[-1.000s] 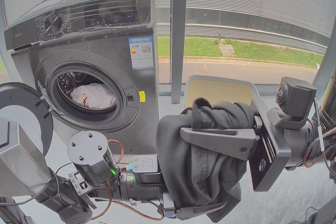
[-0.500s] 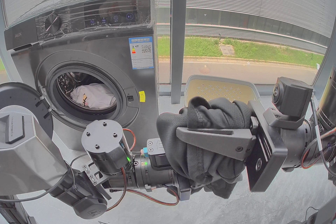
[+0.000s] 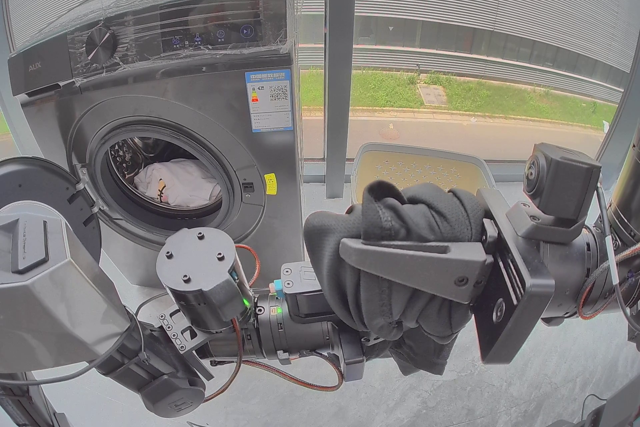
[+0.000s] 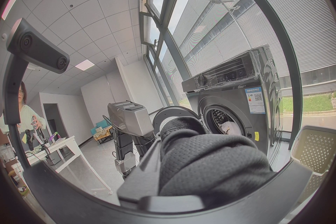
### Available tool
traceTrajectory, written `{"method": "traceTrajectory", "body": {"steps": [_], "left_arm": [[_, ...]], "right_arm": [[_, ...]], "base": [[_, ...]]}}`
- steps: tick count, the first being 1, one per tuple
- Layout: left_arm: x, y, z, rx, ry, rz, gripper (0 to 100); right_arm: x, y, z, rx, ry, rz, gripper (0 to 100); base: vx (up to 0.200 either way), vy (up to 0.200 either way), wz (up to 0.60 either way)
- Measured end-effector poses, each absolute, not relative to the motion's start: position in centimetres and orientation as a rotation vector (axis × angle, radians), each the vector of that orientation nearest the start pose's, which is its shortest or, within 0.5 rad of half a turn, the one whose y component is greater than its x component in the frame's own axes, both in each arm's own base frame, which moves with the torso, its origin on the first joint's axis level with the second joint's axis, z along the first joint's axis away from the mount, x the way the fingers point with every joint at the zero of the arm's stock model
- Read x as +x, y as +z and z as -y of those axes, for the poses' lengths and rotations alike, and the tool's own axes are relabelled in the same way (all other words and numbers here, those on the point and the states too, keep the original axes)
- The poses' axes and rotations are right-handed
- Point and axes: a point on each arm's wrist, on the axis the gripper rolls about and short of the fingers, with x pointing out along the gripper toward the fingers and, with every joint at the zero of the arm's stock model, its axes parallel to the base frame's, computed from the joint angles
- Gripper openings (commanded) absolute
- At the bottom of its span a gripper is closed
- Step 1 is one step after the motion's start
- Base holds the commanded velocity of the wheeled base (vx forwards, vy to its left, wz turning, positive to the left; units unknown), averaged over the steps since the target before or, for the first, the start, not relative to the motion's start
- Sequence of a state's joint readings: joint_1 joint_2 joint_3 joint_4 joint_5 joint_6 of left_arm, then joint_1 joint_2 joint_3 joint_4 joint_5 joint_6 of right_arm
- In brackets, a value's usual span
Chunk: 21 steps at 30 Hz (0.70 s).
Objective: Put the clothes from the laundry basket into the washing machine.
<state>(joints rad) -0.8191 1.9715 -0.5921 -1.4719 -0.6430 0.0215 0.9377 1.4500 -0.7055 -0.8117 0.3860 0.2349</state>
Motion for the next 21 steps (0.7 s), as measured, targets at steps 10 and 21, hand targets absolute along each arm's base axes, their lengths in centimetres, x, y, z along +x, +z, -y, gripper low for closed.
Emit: {"method": "traceTrajectory", "body": {"steps": [10,21], "left_arm": [[20.9,13.2,24.3,0.006,-1.445,0.129,0],[21.1,14.2,21.3,0.001,-1.373,0.133,0]], "right_arm": [[14.4,23.5,-19.4,0.234,1.282,-0.119,100],[17.9,20.6,-12.8,0.250,0.960,-0.192,100]], "base": [[0.000,0.000,0.00],[0.000,0.000,0.00]]}}
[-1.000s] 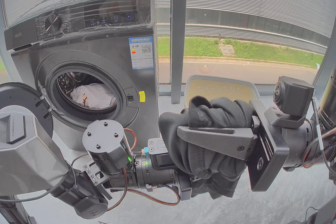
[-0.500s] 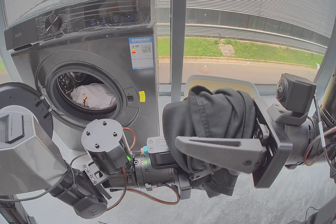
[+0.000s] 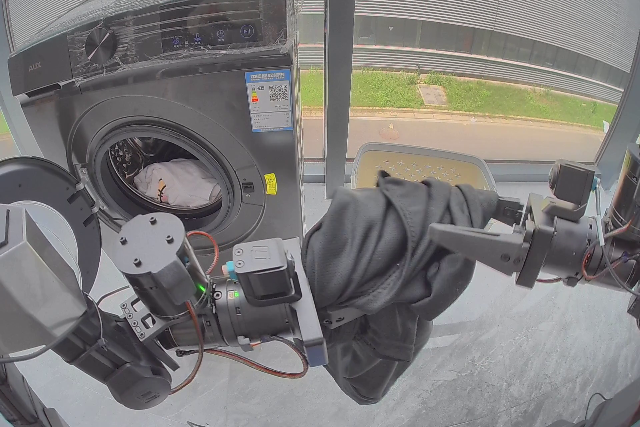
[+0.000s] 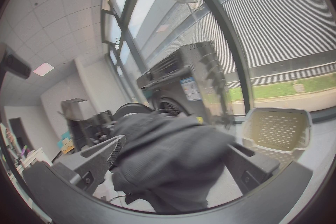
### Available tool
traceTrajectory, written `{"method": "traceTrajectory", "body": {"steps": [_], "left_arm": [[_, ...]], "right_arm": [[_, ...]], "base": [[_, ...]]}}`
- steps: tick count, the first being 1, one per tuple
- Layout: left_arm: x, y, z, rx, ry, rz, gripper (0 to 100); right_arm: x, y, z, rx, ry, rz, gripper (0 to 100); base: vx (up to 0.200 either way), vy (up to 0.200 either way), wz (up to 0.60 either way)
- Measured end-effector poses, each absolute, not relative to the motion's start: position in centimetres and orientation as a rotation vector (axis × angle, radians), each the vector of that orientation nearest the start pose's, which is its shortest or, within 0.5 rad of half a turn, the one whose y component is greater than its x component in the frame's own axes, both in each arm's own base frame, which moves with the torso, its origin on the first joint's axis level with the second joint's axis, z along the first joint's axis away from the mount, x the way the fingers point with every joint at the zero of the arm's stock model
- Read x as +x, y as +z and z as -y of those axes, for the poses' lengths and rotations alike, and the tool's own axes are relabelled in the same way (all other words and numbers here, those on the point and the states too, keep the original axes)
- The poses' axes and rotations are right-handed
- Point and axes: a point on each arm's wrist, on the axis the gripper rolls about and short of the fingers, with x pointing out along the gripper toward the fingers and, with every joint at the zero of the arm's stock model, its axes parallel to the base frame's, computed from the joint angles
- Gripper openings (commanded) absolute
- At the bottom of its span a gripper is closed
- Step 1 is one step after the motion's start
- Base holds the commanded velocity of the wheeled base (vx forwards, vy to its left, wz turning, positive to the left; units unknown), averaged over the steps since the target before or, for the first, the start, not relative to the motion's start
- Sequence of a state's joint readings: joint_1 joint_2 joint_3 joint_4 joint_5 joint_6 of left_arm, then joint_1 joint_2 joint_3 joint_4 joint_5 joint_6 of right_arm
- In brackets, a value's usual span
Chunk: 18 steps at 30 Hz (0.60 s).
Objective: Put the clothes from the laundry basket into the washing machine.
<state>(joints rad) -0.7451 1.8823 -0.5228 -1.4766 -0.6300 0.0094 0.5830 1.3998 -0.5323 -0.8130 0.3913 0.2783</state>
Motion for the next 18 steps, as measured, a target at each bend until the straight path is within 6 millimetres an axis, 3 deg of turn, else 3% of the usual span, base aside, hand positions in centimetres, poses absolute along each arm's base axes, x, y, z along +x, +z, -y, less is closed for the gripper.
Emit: {"method": "traceTrajectory", "body": {"steps": [4,12,18], "left_arm": [[21.0,14.3,19.6,-0.003,-1.338,0.115,0],[20.9,14.2,18.6,-0.019,-1.293,0.090,0],[20.6,12.4,16.9,-0.144,-1.058,-0.082,0]], "right_arm": [[19.1,20.6,-9.9,0.267,0.821,-0.169,100],[19.4,20.8,-8.5,0.274,0.749,-0.149,100],[20.0,20.8,-7.1,0.278,0.674,-0.139,100]], "base": [[0.000,0.000,0.00],[0.000,0.000,0.00],[0.000,0.000,0.00]]}}
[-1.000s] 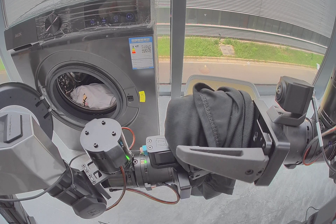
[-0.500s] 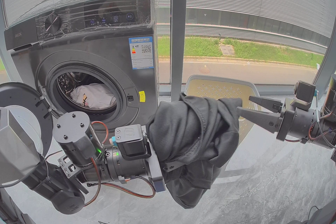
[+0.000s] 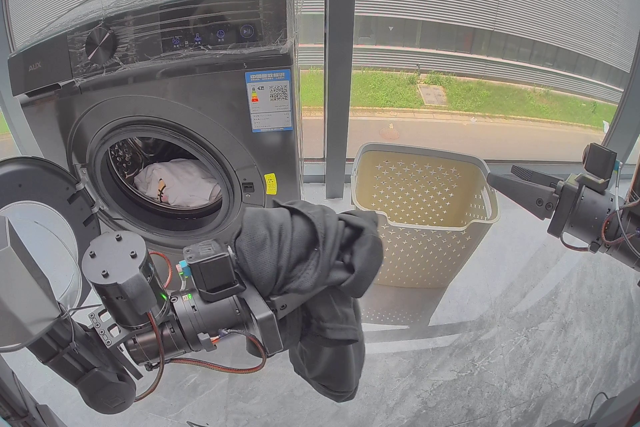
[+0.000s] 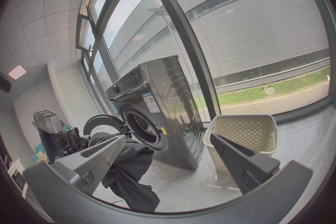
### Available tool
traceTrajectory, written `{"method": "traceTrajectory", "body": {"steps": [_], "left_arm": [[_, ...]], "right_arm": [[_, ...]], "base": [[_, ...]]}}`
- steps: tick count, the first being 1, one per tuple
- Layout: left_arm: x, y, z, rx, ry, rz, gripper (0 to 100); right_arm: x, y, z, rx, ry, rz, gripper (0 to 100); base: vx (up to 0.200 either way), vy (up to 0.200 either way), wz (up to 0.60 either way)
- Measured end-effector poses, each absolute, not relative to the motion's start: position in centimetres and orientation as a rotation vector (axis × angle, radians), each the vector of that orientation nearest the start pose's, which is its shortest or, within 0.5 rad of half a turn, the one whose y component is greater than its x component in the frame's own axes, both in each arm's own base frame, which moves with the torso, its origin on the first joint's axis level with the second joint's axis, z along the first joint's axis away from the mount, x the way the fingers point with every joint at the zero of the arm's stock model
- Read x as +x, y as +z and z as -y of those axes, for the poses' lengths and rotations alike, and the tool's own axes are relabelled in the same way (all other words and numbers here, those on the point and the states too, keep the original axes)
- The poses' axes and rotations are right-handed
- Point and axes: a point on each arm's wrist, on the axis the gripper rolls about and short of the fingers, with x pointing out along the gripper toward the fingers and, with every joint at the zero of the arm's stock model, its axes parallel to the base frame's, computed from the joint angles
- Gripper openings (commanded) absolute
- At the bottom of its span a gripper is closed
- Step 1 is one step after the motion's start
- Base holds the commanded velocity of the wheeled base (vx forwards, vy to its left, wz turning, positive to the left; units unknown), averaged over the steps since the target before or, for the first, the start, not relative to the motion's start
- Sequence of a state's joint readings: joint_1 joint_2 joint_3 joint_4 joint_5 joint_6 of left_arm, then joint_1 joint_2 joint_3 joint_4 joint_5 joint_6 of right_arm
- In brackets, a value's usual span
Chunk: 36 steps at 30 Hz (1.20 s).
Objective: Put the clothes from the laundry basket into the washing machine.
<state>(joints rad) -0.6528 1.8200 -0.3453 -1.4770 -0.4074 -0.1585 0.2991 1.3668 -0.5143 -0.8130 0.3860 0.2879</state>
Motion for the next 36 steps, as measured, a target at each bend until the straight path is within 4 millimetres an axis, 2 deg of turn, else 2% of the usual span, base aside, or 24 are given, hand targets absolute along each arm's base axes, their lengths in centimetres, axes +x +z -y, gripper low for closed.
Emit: {"method": "traceTrajectory", "body": {"steps": [5,12,17,24,30,36], "left_arm": [[20.8,11.8,16.4,-0.275,-0.902,-0.163,0],[20.5,10.7,17.6,-0.271,-0.926,-0.211,0],[21.0,10.0,18.5,-0.265,-0.931,-0.227,0],[21.0,8.9,18.4,-0.246,-0.925,-0.268,0],[20.7,8.2,17.8,-0.232,-0.907,-0.299,0],[21.3,8.2,16.9,-0.236,-0.868,-0.293,0]], "right_arm": [[20.3,20.8,-5.9,0.279,0.618,-0.129,100],[20.5,20.8,-5.2,0.277,0.586,-0.122,100],[20.5,20.9,-5.0,0.276,0.580,-0.118,100],[20.5,20.8,-4.8,0.275,0.571,-0.118,100],[20.6,20.8,-4.8,0.275,0.569,-0.120,100],[20.5,20.8,-4.8,0.275,0.571,-0.119,100]], "base": [[0.000,0.000,0.00],[0.000,0.000,0.00],[0.000,0.000,0.00],[0.000,0.000,0.00],[0.000,0.200,0.00],[0.000,0.200,0.00]]}}
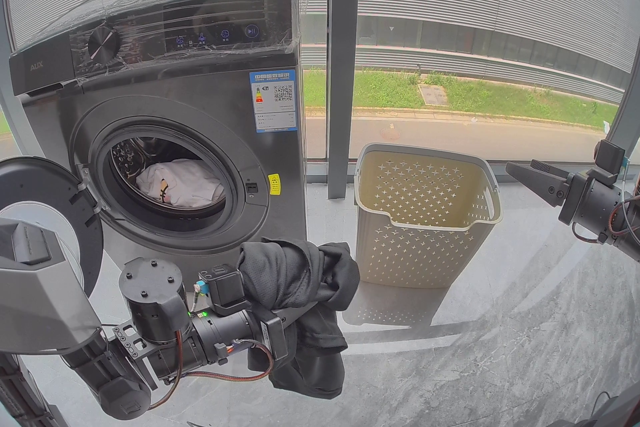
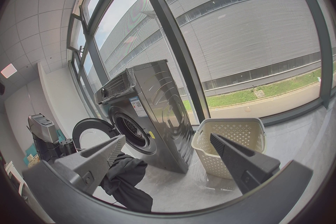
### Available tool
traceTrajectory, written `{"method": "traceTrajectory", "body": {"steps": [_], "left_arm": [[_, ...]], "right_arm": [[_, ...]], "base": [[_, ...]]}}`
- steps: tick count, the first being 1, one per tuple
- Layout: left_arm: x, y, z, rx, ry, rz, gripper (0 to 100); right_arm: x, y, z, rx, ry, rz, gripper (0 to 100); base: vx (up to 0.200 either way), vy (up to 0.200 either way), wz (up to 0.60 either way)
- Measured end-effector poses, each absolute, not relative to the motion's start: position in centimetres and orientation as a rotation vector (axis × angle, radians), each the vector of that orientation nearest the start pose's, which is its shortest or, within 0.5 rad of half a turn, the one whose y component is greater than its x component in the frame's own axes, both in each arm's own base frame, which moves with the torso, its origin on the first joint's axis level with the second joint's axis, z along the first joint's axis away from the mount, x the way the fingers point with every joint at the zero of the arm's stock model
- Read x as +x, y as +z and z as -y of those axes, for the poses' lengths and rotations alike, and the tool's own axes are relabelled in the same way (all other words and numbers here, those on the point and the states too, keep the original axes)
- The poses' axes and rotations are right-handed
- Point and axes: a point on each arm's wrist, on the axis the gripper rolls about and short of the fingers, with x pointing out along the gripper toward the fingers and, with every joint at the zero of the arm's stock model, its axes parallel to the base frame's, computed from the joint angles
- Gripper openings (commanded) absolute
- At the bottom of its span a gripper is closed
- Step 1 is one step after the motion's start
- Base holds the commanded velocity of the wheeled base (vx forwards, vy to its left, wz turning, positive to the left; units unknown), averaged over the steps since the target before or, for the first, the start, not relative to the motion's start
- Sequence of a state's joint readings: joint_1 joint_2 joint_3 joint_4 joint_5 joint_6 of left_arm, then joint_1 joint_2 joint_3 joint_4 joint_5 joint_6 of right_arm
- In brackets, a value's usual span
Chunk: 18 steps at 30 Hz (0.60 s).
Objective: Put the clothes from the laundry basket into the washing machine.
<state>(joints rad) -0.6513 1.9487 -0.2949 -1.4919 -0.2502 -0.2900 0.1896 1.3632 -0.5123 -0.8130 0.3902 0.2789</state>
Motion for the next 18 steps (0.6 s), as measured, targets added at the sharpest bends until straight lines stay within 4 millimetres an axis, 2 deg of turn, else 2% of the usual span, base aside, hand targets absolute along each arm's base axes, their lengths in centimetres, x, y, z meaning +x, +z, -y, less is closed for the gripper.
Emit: {"method": "traceTrajectory", "body": {"steps": [18], "left_arm": [[21.8,8.1,15.8,-0.239,-0.822,-0.297,0]], "right_arm": [[20.5,21.0,-4.8,0.274,0.574,-0.112,100]], "base": [[0.000,0.200,0.00]]}}
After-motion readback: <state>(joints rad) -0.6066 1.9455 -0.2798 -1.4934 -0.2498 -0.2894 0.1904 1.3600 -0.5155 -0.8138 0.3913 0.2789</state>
